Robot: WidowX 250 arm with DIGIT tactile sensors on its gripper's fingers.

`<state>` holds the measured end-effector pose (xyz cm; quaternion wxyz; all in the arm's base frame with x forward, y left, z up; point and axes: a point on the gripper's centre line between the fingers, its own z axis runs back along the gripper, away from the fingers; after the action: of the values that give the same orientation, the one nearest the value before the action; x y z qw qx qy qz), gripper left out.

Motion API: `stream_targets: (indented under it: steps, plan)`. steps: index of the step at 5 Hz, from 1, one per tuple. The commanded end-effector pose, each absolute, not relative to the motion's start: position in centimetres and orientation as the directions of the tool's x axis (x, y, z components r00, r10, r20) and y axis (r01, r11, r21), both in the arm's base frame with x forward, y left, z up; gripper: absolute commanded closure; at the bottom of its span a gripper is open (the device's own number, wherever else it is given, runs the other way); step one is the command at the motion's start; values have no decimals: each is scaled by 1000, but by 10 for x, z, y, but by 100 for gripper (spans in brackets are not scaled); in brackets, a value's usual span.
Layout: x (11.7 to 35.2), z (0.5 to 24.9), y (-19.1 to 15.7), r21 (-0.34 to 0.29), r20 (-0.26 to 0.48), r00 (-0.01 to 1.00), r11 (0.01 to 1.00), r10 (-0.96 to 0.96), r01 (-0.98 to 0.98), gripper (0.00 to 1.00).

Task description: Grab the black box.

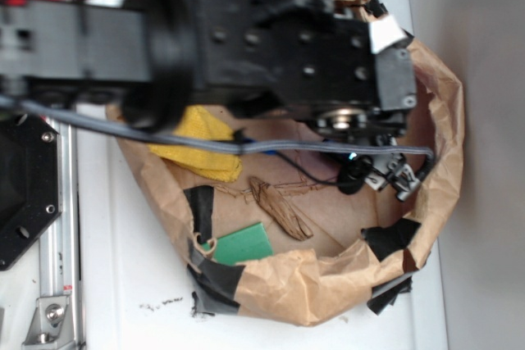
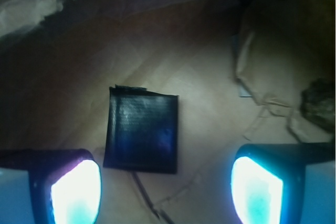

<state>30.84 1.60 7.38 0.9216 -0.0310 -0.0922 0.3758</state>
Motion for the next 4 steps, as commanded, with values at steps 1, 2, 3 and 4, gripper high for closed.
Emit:
stream_targets:
  steps: [1, 2, 3, 4]
  plan:
    - [309, 86, 27, -168, 192, 671, 697, 716, -697, 0]
    - [309, 86, 27, -168, 192, 671, 697, 716, -697, 0]
    - [302, 70, 31, -339, 184, 627, 647, 757, -683, 0]
    - [315, 53, 31, -353, 177, 608, 627, 774, -695, 0]
